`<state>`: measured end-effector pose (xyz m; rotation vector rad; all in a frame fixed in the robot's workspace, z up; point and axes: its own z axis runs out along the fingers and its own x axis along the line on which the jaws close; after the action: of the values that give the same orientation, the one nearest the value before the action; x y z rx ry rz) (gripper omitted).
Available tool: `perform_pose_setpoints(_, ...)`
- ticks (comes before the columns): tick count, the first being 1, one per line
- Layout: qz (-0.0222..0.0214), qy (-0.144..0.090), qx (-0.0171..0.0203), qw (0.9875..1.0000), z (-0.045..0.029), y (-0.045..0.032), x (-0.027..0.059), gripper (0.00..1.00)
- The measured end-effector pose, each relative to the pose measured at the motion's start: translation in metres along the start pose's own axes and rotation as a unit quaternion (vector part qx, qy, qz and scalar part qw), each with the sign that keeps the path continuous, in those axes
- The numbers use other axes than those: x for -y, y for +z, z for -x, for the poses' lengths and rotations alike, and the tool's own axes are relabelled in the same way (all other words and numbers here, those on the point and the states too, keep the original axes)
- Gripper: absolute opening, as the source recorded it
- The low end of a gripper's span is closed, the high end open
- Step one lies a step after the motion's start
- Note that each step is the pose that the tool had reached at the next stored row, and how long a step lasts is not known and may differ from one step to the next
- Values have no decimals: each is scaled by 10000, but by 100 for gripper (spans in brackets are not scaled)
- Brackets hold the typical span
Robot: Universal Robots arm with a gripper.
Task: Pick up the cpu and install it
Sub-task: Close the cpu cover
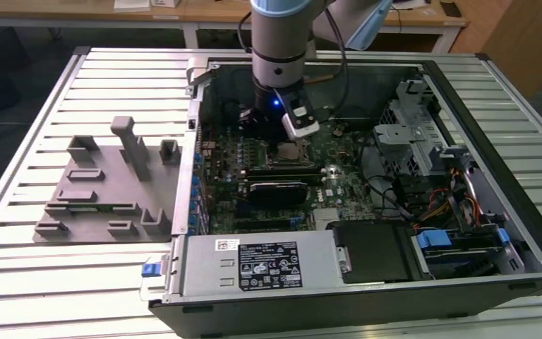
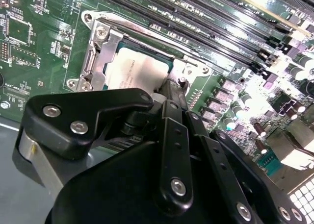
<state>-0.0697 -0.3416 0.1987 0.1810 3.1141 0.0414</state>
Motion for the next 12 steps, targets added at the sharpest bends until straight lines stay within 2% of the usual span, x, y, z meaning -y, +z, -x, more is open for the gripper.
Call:
perform_pose_setpoints(7,2,0,1,10000,27,-8,-4,11)
perform_pose_setpoints(12,1,0,0,10000,28,-80,-5,11)
